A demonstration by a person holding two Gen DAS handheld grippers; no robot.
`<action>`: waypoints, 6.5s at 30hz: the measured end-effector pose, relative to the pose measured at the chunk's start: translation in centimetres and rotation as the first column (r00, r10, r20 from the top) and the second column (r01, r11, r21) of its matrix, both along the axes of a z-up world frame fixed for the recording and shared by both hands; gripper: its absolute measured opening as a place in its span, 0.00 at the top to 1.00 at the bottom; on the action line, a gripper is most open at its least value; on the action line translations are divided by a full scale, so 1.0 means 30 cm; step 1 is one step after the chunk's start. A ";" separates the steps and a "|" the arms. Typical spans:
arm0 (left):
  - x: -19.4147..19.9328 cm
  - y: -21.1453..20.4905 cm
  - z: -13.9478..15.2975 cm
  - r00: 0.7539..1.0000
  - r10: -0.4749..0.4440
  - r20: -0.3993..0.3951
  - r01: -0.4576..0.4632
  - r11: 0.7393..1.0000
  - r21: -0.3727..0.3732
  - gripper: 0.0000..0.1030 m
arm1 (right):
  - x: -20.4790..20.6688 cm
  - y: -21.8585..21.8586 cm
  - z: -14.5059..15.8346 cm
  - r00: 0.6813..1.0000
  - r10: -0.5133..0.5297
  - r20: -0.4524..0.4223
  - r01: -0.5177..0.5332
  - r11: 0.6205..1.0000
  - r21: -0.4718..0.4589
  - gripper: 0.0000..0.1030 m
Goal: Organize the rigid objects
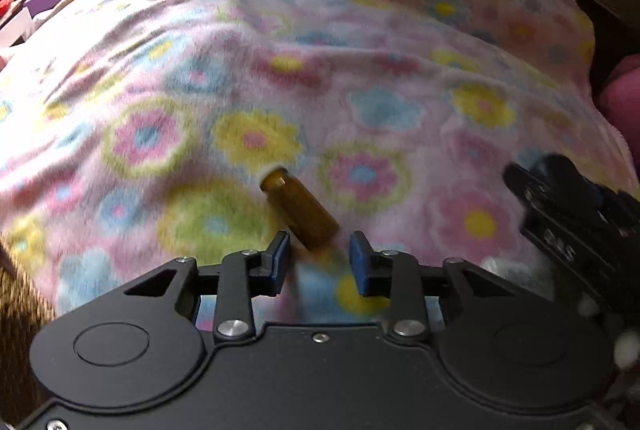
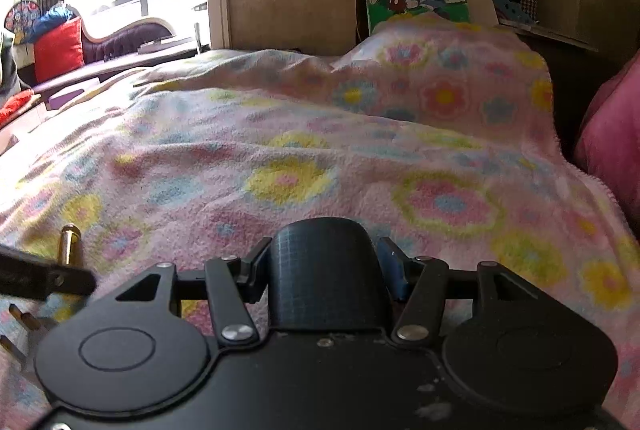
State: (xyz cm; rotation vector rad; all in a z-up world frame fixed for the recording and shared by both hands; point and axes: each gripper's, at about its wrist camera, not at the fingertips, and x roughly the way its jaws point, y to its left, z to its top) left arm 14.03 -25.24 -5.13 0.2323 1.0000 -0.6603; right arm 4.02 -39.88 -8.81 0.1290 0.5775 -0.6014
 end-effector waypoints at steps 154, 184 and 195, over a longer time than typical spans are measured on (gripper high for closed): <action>-0.102 0.997 0.390 0.806 0.589 0.065 -0.567 0.798 -0.203 0.63 | 0.201 0.898 0.529 0.819 0.567 0.086 -0.567 0.777 0.273 0.52; -0.258 0.914 0.423 0.813 0.550 0.189 -0.523 0.834 -0.176 0.04 | 0.095 0.782 0.430 0.898 0.437 0.042 -0.438 0.882 0.172 0.34; -0.376 0.719 0.336 0.915 0.357 0.187 -0.338 0.932 -0.128 0.04 | -0.193 0.535 0.302 0.975 0.219 -0.034 -0.220 0.975 -0.026 0.27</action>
